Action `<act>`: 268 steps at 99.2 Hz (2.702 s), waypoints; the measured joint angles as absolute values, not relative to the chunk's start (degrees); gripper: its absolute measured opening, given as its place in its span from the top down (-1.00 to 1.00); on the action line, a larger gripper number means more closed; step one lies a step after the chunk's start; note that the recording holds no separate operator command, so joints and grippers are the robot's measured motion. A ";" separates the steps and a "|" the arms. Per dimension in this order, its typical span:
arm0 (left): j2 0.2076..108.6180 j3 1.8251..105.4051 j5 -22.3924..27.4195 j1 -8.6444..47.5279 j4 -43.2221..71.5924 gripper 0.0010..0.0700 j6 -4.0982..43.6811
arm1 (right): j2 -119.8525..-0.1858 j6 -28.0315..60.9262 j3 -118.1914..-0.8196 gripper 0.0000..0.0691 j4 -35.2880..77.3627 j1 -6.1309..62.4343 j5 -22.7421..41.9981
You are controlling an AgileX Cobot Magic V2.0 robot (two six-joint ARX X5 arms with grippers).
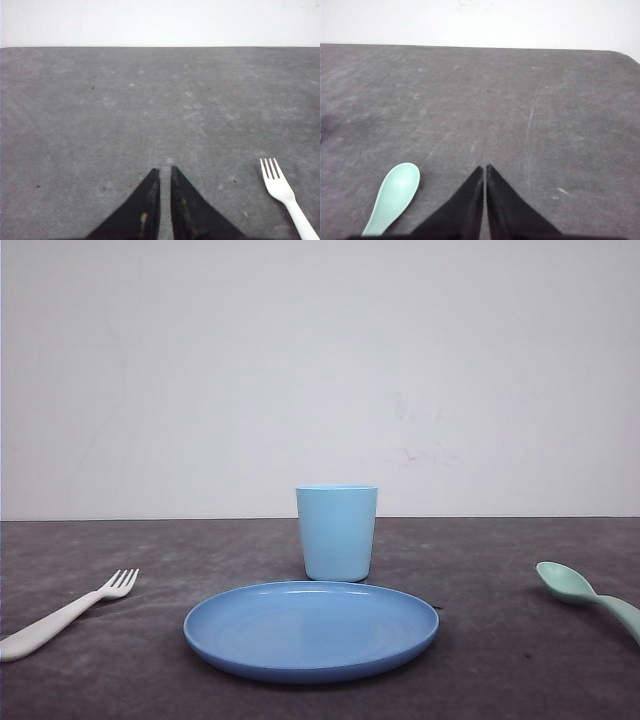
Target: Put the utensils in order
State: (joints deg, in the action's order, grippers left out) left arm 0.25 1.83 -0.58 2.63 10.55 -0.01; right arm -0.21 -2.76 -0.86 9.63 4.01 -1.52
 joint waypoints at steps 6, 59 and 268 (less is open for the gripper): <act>0.25 1.83 -0.58 2.63 10.55 0.99 -0.01 | -0.21 -2.74 -0.86 0.97 9.63 4.01 -1.52; 0.25 1.83 -0.58 2.63 10.55 0.99 -0.01 | -0.21 -2.74 -0.86 0.97 9.63 4.01 -1.52; 0.27 1.87 3.90 2.61 7.44 0.99 12.82 | -0.21 -11.16 -1.06 0.97 9.65 4.01 -5.72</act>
